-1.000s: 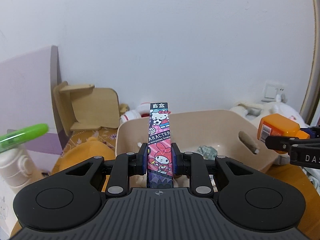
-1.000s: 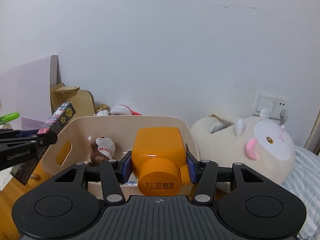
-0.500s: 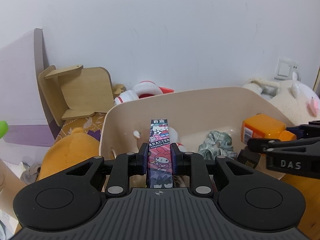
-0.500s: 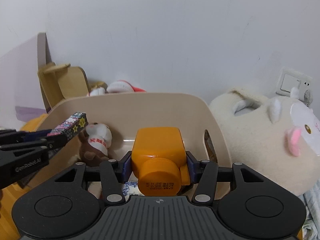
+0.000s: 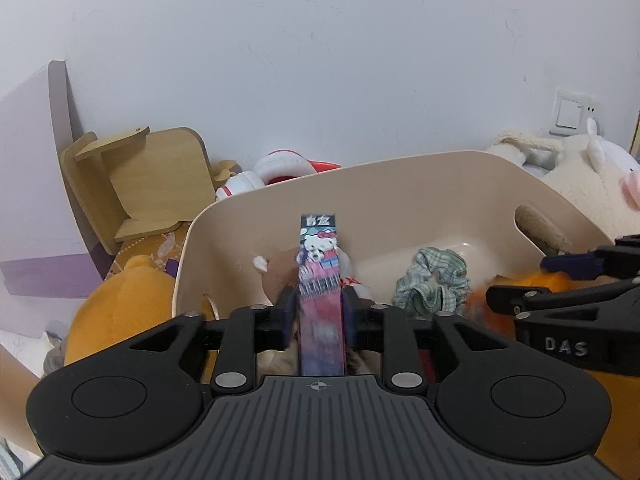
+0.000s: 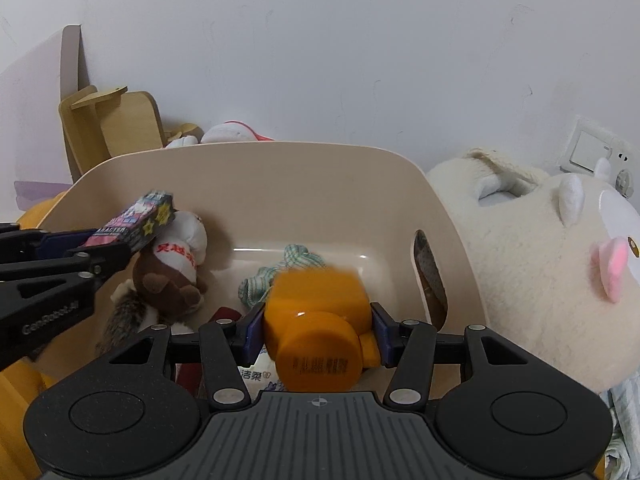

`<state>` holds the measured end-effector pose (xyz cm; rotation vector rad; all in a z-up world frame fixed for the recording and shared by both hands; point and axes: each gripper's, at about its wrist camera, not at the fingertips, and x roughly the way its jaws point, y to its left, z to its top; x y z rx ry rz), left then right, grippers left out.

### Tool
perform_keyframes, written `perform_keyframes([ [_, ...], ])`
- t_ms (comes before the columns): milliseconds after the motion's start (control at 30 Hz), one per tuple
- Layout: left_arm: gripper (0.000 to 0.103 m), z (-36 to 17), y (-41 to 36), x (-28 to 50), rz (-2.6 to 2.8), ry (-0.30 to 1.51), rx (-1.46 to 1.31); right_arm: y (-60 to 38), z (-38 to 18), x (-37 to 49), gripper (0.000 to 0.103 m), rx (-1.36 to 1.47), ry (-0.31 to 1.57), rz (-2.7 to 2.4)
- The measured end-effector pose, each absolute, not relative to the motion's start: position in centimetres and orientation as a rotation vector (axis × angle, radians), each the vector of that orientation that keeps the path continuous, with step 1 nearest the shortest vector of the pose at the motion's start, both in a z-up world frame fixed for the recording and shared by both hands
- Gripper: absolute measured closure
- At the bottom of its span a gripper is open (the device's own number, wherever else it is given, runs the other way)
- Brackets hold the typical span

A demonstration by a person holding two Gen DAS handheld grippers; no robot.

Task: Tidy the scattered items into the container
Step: 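Carry the candy box and orange container into the basket and release both, then move both grippers back to the bread snack and tissue pack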

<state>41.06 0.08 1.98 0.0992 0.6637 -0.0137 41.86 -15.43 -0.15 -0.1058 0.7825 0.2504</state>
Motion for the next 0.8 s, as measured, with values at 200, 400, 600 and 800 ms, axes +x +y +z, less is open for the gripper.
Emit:
perform_keyframes([
  [200, 0.034, 3.6, 0.7, 39.0, -0.011, 0.586, 0.095, -16.2, 1.8, 40.4, 0.028, -0.077, 0.725, 0.257],
  [400, 0.028, 5.3, 2.3, 34.3, -0.045, 0.505, 0.064, -17.4, 2.8, 36.7, 0.025, -0.068, 0.669, 0.268],
  [600, 0.027, 5.1, 3.1, 28.8, -0.147, 0.502, 0.101, -18.4, 3.1, 32.1, 0.019, -0.045, 0.633, 0.299],
  [800, 0.025, 2.3, 2.0, 25.5, -0.232, 0.558, 0.227, -19.1, 2.2, 28.0, 0.011, -0.045, 0.640, 0.305],
])
